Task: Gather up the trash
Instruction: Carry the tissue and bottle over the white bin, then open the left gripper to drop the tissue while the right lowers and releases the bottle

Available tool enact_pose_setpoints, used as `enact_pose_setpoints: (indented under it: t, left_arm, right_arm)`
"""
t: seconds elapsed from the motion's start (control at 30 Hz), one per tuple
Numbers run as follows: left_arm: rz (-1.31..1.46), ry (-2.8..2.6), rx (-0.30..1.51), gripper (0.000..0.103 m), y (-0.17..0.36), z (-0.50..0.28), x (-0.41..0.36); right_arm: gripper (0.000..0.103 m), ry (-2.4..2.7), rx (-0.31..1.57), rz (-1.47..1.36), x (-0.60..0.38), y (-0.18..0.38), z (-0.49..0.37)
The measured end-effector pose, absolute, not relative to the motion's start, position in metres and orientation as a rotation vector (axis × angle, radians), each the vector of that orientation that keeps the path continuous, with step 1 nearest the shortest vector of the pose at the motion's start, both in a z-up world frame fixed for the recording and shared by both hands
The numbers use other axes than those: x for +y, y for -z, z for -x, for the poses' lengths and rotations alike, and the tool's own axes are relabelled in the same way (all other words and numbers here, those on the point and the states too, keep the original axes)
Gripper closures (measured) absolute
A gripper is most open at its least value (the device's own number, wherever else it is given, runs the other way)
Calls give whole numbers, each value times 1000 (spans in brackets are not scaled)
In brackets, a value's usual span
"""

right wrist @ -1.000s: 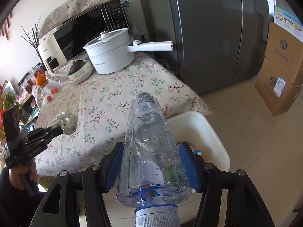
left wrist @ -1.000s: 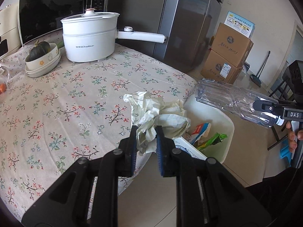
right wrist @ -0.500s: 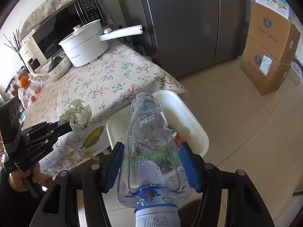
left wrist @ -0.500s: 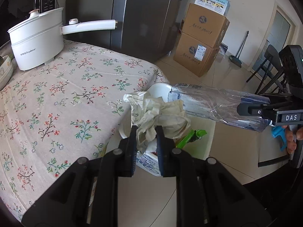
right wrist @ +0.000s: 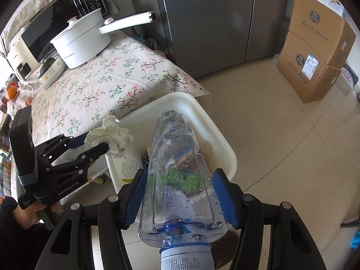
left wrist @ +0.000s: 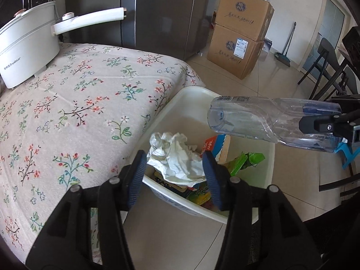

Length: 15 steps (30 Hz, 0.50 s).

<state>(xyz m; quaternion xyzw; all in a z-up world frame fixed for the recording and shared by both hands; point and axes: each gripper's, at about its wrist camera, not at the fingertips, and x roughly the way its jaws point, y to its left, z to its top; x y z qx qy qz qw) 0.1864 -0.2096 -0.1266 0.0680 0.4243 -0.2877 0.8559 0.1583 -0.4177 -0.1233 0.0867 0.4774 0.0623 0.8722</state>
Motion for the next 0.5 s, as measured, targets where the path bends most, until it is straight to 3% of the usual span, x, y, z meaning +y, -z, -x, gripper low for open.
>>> enact_pose_setpoints:
  t: [0.3, 0.5]
  left_arm:
    - [-74, 507, 883, 22, 99, -174, -163]
    - [-62, 447, 861, 17, 80, -163, -127]
  right_arm:
    - [40, -116, 1054, -144, -404, 133, -183]
    - [39, -109, 1087, -109, -380, 138, -205]
